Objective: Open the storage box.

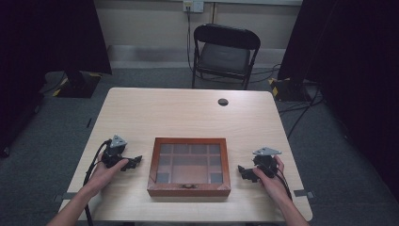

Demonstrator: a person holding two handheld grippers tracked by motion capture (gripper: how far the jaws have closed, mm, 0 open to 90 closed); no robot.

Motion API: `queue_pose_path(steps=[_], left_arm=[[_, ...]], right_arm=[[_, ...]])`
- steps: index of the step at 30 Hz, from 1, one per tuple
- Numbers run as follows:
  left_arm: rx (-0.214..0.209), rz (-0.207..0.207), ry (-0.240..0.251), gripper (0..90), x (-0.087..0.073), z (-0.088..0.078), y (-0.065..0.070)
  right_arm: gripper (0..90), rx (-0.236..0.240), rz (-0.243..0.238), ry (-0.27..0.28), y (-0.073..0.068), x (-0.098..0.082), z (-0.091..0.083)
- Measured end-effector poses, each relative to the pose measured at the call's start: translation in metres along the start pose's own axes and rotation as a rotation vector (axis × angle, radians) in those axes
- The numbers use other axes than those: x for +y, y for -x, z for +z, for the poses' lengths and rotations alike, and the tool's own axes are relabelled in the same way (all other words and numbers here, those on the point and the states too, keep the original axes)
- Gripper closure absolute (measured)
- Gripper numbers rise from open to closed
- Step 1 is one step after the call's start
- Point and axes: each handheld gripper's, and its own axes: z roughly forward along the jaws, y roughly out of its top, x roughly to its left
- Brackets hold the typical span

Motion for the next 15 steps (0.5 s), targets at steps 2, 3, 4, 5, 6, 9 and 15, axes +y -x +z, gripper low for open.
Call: queue_pose_path(steps=[2,3,4,5,6,9,15], left_arm=[[0.0,0.0,0.0,10.0,0.0,0.0,0.0],[-0.001,0.0,0.0,10.1,0.0,0.0,0.0],[0.0,0.001,-0.001,10.0,0.0,-0.0001,0.0],[0.0,0.0,0.0,10.1,0.0,-0.0001,0.0001],[0.0,0.0,0.0,10.0,0.0,0.0,0.0],[0.0,-0.001,0.0,10.0,0.0,-0.0001,0.0001],[-0.001,0.0,0.0,10.0,0.0,0.0,0.0]], right_arm=[[0.0,0.0,-0.001,0.0,0.0001,0.0,0.0],[0.0,0.0,0.002,-0.001,-0.0001,0.0001,0.0],[0.0,0.0,0.0,0.0,0.0,0.0,0.0],[0.0,0.0,0.001,0.0,0.0,0.0,0.0],[0.0,0.0,0.0,0.0,0.0,0.0,0.0],[0.0,0.0,0.0,0.0,0.0,0.0,0.0],[0.0,0.0,-0.002,-0.009,-0.0002,0.0017,0.0002]])
